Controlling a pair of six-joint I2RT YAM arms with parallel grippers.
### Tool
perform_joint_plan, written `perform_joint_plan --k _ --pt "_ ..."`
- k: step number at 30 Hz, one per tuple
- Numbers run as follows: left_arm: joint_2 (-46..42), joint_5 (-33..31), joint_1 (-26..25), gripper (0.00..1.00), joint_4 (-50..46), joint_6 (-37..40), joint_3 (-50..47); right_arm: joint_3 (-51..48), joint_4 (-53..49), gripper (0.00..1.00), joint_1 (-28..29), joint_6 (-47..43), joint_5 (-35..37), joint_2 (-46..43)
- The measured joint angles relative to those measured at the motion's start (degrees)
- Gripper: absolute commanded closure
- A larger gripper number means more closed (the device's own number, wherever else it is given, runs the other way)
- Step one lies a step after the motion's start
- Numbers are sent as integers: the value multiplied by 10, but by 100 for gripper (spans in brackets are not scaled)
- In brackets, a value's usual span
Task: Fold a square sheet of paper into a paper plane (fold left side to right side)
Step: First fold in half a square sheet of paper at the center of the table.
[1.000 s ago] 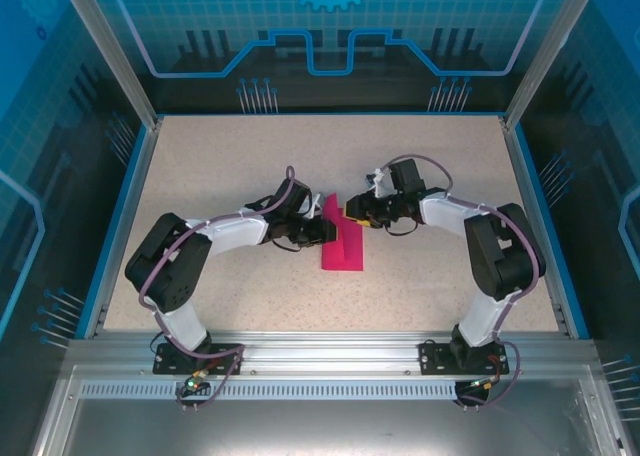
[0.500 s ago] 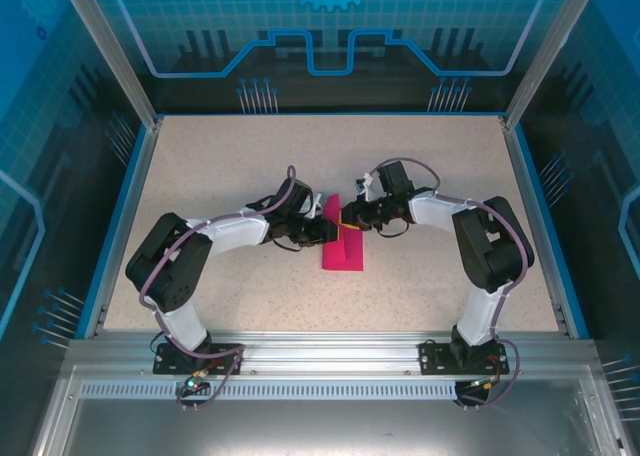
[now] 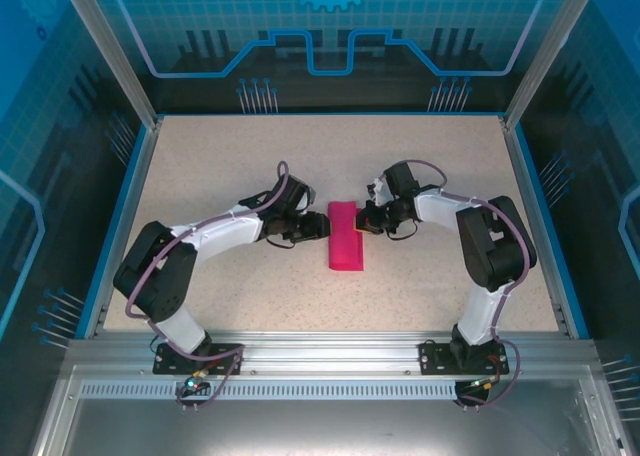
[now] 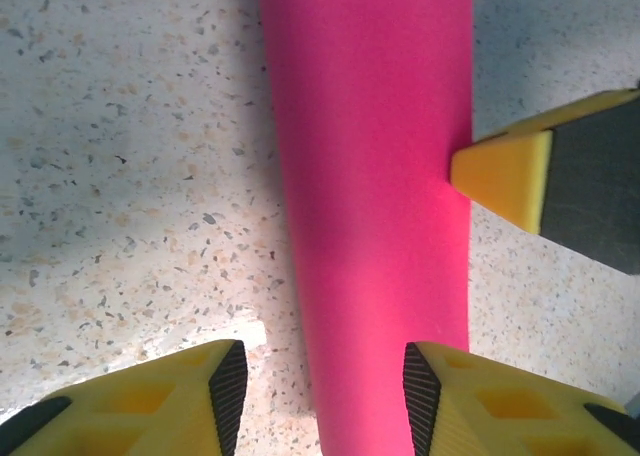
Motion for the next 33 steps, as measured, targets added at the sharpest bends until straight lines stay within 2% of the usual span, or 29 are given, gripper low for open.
perform_joint_plan --k 10,24,26,33 --pt "83 -5 -13 49 -6 -35 37 4 -29 94 0 -22 30 0" --pt "111 -5 -26 52 -18 -40 73 4 -32 91 0 -26 32 0" --pt "117 -5 -27 53 -20 -40 76 4 -32 88 0 -26 32 1" --pt "137 -6 -30 54 -36 -40 89 4 -39 64 -1 -37 36 1"
